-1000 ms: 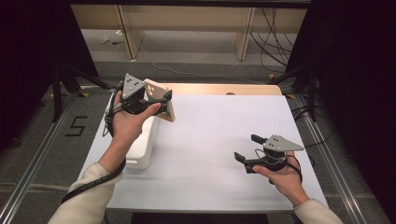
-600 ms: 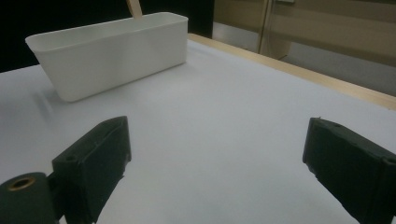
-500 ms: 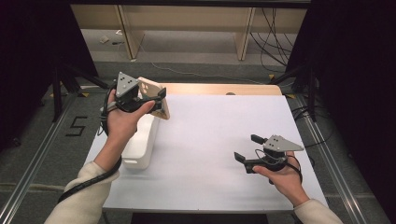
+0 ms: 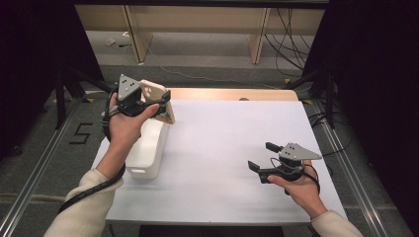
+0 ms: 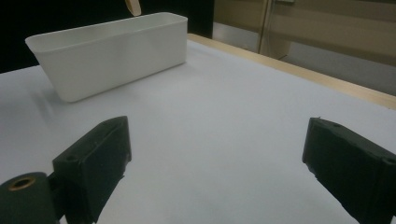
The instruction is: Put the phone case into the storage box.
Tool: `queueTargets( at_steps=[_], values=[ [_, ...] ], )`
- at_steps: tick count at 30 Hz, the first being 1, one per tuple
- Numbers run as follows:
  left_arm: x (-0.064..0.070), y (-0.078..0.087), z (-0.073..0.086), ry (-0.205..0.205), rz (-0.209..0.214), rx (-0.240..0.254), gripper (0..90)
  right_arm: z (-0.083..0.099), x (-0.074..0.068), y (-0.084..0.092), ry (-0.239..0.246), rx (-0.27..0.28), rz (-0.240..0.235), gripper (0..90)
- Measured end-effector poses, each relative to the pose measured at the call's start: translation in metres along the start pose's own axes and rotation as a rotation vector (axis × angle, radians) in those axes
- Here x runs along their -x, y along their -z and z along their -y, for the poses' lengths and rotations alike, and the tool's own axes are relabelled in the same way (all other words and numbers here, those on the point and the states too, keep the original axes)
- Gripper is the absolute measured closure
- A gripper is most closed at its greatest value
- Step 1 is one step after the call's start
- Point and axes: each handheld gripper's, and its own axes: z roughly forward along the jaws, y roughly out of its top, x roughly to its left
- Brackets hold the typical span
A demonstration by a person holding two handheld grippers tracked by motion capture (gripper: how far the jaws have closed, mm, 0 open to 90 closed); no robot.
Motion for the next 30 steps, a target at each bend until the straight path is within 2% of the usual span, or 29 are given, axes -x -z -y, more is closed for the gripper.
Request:
queueTargets(
  at_steps=[30],
  values=[
    [-0.020, -0.006, 0.004, 0.006, -0.050, -0.007, 10.8, 0.000, -0.001, 0.000, 0.002, 0.002, -0.001, 9.3]
  ],
)
